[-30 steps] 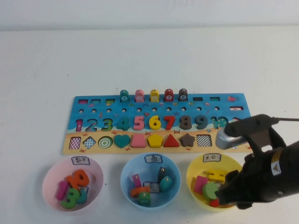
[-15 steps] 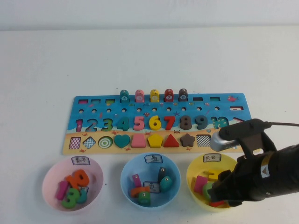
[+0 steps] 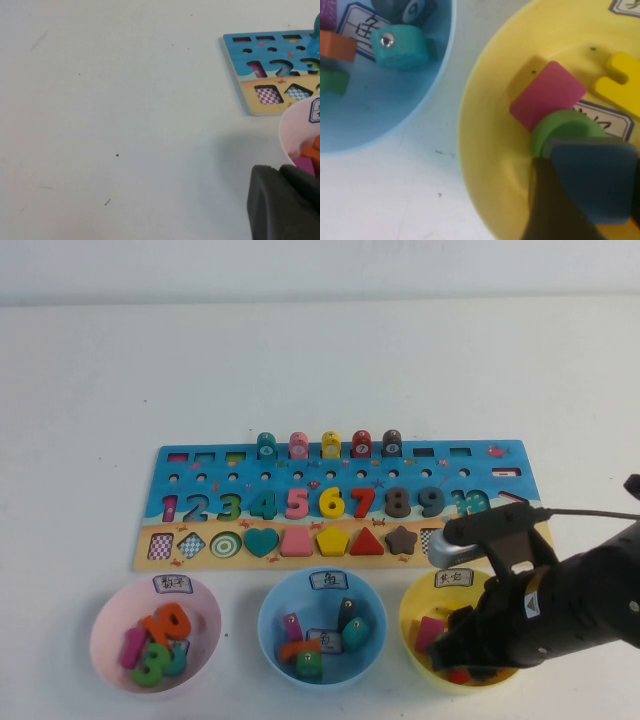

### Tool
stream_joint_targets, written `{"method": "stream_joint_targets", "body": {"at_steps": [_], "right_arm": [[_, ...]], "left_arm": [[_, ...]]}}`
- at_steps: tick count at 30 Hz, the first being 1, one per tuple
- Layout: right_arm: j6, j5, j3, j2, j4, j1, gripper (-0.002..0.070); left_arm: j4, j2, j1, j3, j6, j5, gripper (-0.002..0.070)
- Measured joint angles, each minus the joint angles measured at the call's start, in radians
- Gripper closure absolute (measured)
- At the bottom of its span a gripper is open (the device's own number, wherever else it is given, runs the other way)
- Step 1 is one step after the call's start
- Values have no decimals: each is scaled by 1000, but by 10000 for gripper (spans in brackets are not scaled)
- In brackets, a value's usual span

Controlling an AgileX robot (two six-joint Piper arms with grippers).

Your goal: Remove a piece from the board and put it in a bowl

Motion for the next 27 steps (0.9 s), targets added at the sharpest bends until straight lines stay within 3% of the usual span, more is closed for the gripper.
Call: {"method": "stream_joint_targets", "body": {"at_steps": [17,21,25,27], "right_arm": [[0,12,0,-1,10,0,338],[0,41,-21,-62,18,0,457],[-2,81,-39,-145,11,0,629],[-2,125,-39,-194,7,0,666]], "left_arm": [[0,0,0,0,0,0,679],[0,0,0,0,0,0,679],[0,0,0,0,0,0,679],[0,0,0,0,0,0,679]]}}
